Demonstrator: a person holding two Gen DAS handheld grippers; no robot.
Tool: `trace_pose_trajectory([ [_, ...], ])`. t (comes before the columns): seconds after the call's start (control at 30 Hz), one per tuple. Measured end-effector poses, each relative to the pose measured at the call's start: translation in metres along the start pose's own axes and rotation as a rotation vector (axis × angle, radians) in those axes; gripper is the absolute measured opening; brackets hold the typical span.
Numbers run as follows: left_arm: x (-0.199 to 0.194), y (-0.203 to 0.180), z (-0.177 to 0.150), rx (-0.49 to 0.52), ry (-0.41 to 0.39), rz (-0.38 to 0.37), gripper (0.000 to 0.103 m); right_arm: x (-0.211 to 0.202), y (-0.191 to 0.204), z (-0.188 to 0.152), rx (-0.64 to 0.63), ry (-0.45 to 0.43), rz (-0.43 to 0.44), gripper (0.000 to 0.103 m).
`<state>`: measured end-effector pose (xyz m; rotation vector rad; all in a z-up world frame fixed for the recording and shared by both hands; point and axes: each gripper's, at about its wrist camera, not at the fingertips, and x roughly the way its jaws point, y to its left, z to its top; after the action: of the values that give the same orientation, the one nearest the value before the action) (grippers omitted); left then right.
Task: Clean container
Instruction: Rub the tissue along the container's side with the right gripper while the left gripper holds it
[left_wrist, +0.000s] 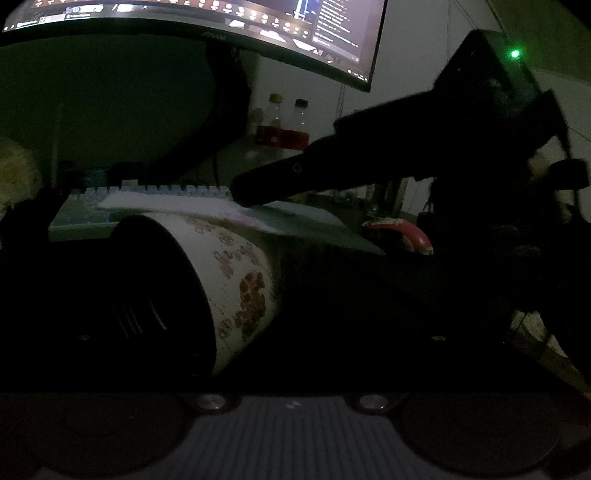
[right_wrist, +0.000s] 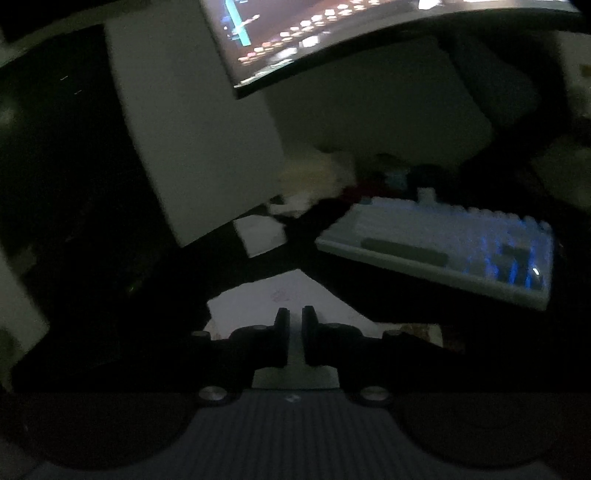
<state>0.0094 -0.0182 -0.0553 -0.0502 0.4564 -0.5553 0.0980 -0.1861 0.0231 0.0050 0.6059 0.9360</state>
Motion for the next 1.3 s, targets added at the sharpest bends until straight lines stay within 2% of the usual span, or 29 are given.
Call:
trace_pose_trajectory([
  [0.13, 0.002, 0.0, 0.001, 0.009, 0.006, 0.004, 0.102, -0.002, 0.016, 0.001, -0.014, 0.013, -0.141, 0.008],
  [0.3, 0.002, -0.002, 0.002, 0.025, 0.013, -0.004, 0.102, -0.004, 0.02, 0.005, 0.048, 0.05, -0.197, 0.009],
  [0.37, 0.002, -0.002, 0.001, 0.029, 0.011, -0.016, 0.102, -0.004, 0.026, 0.004, 0.064, 0.068, -0.14, 0.009],
  [0.47, 0.003, -0.001, 0.003, 0.033, 0.012, -0.022, 0.102, -0.005, 0.031, 0.003, 0.062, 0.082, -0.12, 0.006],
  [0.67, 0.005, 0.005, 0.008, 0.023, 0.016, -0.029, 0.102, -0.01, 0.011, 0.009, 0.114, 0.107, -0.227, 0.006],
  [0.87, 0.006, 0.006, 0.009, 0.028, 0.015, -0.026, 0.102, -0.005, 0.034, 0.009, 0.053, 0.119, -0.176, 0.009],
  [1.0, 0.005, 0.009, 0.011, 0.023, 0.014, -0.035, 0.102, -0.007, 0.02, 0.005, 0.095, 0.089, -0.177, 0.005],
  [1.13, 0.007, 0.012, 0.015, 0.031, 0.014, -0.033, 0.102, -0.012, 0.001, 0.004, 0.138, 0.048, -0.278, 0.005],
  [1.2, 0.009, 0.014, 0.017, 0.032, 0.016, -0.032, 0.102, -0.011, 0.004, 0.004, 0.135, 0.05, -0.272, 0.009],
  [1.3, 0.009, 0.013, 0.017, 0.039, 0.018, -0.032, 0.102, -0.008, 0.018, 0.004, 0.103, 0.07, -0.187, 0.009],
])
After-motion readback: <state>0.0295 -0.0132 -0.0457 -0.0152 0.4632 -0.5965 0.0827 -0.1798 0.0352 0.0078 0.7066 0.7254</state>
